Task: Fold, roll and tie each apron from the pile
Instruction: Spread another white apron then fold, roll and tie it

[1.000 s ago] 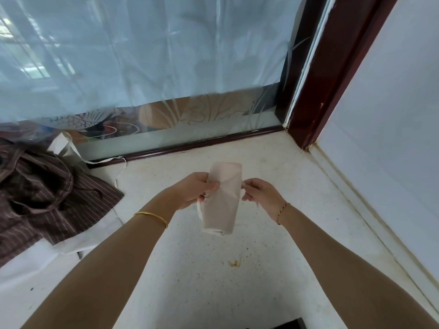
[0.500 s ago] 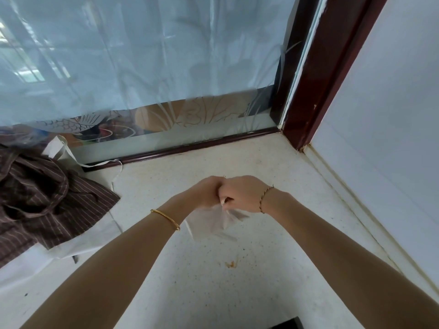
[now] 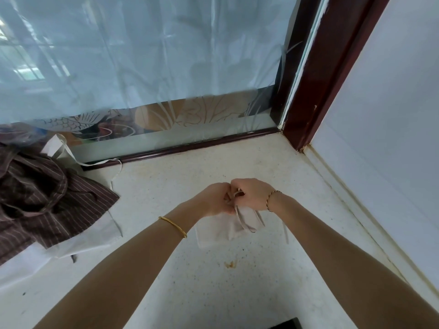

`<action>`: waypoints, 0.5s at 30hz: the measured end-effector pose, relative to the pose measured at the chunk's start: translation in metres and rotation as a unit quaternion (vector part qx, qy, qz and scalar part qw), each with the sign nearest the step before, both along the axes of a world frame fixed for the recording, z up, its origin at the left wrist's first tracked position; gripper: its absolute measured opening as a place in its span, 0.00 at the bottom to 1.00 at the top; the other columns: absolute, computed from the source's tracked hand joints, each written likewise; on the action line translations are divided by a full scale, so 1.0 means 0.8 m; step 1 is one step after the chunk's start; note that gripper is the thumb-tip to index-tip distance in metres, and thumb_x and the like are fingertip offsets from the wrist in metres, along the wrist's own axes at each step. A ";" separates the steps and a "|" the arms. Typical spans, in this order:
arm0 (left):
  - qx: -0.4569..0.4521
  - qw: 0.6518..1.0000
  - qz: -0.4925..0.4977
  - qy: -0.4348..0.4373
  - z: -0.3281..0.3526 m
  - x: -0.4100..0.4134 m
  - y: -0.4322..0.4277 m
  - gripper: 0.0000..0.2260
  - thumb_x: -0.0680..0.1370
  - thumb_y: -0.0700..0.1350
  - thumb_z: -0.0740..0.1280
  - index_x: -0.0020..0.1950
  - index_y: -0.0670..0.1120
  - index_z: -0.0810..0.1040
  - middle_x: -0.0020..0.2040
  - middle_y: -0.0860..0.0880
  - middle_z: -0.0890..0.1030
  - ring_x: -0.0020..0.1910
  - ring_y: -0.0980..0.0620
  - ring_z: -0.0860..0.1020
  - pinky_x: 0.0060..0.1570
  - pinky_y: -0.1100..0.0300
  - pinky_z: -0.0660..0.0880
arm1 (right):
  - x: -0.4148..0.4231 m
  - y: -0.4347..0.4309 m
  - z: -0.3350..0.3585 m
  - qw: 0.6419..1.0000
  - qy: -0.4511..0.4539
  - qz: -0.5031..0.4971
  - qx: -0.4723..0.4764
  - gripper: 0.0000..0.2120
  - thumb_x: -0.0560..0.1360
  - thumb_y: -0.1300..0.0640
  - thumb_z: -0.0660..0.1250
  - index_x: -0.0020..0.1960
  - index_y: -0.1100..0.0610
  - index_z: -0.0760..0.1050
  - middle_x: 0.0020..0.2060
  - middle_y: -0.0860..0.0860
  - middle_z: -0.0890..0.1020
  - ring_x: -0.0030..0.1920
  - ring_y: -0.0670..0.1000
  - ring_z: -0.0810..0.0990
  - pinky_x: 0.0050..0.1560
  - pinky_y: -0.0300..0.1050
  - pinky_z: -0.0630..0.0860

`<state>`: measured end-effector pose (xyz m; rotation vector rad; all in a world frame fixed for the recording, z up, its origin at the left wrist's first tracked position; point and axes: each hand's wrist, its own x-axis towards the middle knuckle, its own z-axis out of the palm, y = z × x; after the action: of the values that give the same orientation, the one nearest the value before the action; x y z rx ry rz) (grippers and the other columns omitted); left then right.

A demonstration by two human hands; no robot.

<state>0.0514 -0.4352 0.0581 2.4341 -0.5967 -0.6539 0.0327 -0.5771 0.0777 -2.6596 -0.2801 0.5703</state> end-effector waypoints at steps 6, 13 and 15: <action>0.071 0.991 0.022 -0.107 -0.001 -0.008 -0.005 0.11 0.77 0.45 0.65 0.57 0.42 0.74 0.54 0.46 0.75 0.52 0.48 0.75 0.51 0.58 0.72 | 0.004 -0.007 -0.038 0.976 0.033 -0.177 0.123 0.09 0.75 0.62 0.64 0.39 0.55 0.66 0.36 0.48 0.70 0.41 0.52 0.71 0.34 0.38 0.65; 0.032 0.991 -0.103 -0.079 -0.013 -0.025 0.003 0.12 0.73 0.41 0.64 0.56 0.47 0.74 0.49 0.50 0.73 0.48 0.51 0.72 0.46 0.61 0.71 | 0.009 -0.018 -0.042 0.893 0.123 -0.388 0.192 0.14 0.75 0.65 0.65 0.33 0.58 0.65 0.30 0.54 0.70 0.31 0.51 0.68 0.28 0.41 0.63; 0.006 0.992 -0.096 -0.084 -0.017 -0.027 0.010 0.18 0.74 0.47 0.68 0.62 0.50 0.72 0.53 0.51 0.72 0.52 0.53 0.71 0.51 0.60 0.71 | 0.008 -0.022 -0.040 0.840 0.186 -0.452 0.234 0.16 0.77 0.65 0.61 0.31 0.58 0.64 0.23 0.52 0.68 0.22 0.48 0.65 0.21 0.38 0.60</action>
<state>0.0301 -0.4275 0.0448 2.4782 -0.9058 -0.5315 0.0394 -0.5943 0.0458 -1.8364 0.8116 0.5653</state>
